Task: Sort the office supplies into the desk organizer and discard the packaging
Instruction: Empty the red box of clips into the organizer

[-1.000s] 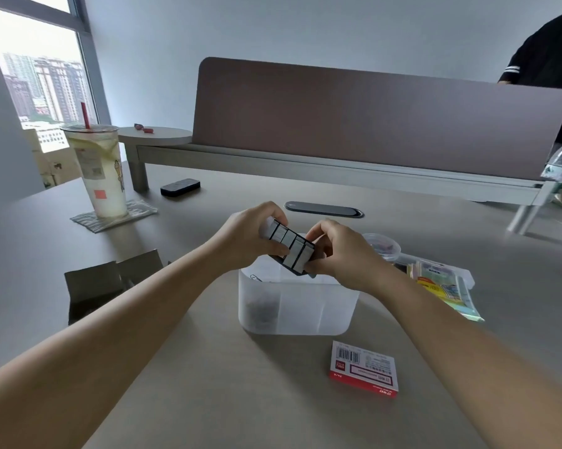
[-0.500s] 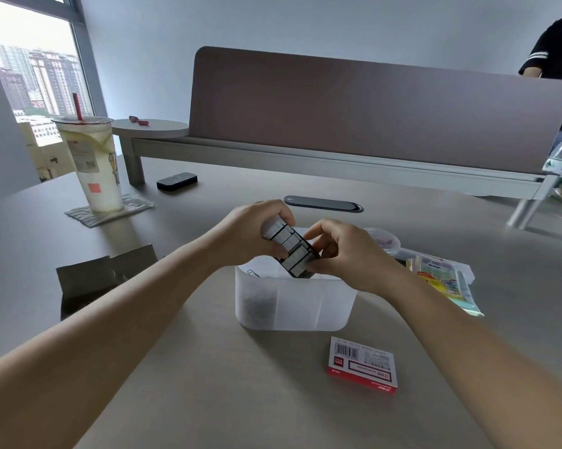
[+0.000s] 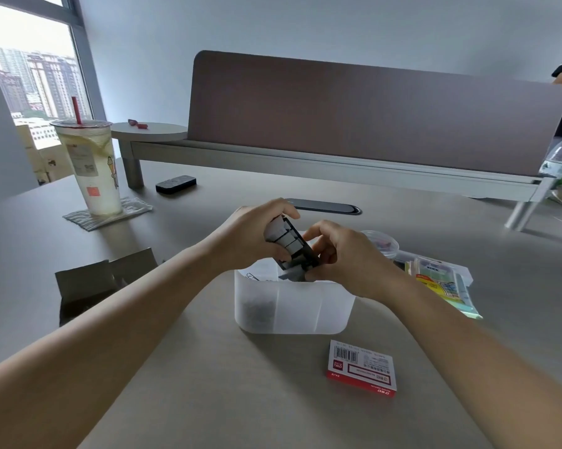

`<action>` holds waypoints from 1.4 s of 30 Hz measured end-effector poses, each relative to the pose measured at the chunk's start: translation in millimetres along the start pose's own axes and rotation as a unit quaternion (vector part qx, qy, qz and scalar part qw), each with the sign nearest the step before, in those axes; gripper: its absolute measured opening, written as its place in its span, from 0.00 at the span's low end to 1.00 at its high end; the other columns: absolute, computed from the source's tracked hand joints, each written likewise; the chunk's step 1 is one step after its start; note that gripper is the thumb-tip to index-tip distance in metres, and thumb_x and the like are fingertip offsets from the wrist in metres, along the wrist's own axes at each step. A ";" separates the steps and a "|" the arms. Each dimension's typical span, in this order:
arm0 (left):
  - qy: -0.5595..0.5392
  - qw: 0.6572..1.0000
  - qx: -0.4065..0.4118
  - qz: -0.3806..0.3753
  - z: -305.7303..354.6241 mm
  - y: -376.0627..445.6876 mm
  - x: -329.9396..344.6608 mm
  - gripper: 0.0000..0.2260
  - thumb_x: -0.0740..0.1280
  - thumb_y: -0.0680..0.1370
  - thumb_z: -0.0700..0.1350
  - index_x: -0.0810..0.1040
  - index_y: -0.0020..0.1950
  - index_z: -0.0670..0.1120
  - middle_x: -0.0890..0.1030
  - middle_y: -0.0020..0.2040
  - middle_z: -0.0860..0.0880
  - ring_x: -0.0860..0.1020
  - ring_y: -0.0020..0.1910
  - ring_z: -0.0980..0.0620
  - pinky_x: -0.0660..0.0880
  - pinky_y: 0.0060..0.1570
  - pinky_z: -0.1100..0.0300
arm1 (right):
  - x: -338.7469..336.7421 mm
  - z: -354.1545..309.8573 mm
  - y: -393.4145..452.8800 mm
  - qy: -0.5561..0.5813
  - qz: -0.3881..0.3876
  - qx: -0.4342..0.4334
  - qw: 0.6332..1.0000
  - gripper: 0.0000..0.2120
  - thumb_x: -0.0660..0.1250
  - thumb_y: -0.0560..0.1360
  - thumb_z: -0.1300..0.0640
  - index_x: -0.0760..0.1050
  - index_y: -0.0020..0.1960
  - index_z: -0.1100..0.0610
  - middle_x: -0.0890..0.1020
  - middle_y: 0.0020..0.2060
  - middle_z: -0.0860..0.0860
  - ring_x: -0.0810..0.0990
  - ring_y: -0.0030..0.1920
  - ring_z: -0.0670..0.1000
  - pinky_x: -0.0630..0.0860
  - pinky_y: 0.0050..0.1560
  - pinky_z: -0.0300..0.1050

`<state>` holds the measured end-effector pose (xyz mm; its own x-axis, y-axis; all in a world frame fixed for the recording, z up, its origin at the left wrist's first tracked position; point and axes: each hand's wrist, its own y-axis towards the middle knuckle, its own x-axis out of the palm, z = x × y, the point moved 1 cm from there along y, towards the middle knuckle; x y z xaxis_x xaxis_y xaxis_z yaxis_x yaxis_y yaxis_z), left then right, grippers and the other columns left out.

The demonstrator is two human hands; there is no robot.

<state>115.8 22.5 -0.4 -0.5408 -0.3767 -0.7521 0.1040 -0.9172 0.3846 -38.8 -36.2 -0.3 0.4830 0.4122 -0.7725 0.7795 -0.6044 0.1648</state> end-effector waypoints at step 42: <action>-0.101 0.994 -0.032 -0.024 -0.3 0.6 -0.2 0.17 0.73 0.66 0.35 0.76 0.52 0.45 0.76 0.40 0.56 0.76 0.42 0.52 0.74 0.44 0.67 | 0.8 7.9 4.2 0.033 0.051 0.001 0.998 0.05 0.64 0.74 0.58 0.76 0.47 0.59 0.77 0.32 0.47 0.74 0.34 0.45 0.70 0.37 0.37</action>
<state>116.3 21.9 -0.2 -0.7029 -0.3040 -0.6431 0.1231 -0.9424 0.3109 -38.3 -43.8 -5.0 0.5854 0.3928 -0.7093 0.7243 -0.6464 0.2398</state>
